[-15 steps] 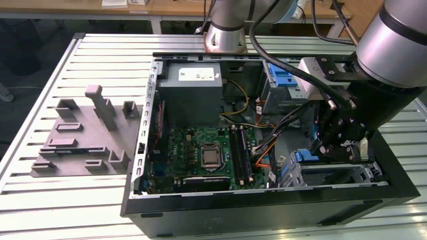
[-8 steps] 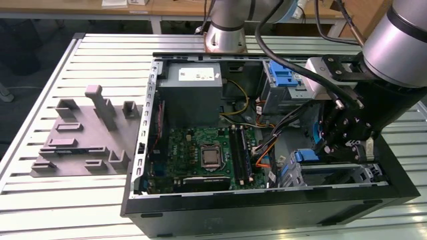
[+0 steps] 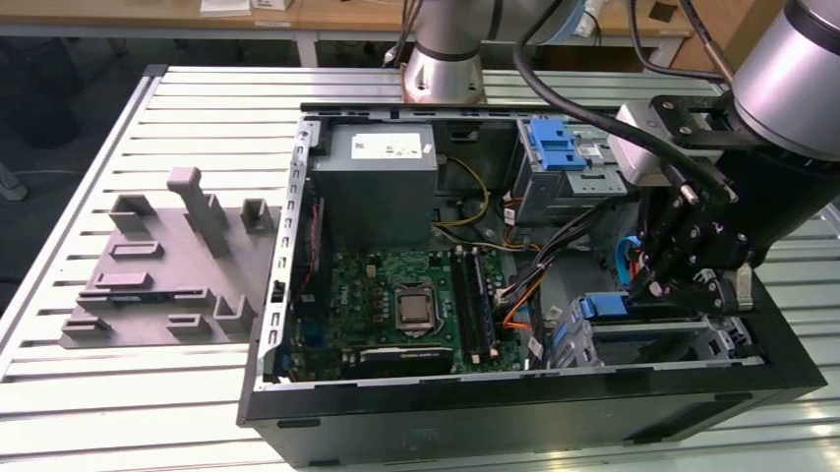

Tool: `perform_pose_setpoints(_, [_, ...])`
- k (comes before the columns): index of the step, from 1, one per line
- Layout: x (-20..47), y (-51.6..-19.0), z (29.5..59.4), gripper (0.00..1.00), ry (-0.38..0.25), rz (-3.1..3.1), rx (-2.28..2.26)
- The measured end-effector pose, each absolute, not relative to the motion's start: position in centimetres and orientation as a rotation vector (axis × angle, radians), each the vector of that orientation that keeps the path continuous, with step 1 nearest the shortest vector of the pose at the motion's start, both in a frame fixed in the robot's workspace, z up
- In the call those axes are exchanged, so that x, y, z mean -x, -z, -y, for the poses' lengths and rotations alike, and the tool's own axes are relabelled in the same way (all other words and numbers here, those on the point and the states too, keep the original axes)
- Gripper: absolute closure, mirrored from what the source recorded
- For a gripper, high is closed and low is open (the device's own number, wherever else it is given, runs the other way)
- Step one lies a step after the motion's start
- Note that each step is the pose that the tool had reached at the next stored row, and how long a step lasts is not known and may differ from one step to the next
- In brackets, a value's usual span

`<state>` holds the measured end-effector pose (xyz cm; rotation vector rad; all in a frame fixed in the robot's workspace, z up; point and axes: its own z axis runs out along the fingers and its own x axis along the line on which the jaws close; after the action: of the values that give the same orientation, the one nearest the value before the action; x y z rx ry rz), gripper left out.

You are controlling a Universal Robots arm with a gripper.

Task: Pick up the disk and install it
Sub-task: 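Insert the first disk wire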

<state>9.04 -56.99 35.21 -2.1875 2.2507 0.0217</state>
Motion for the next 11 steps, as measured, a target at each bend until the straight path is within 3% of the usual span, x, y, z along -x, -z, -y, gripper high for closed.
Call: perform_pose_setpoints(11, [-9.04, -35.23, 56.99, 0.89, -0.022, -2.251, 2.188])
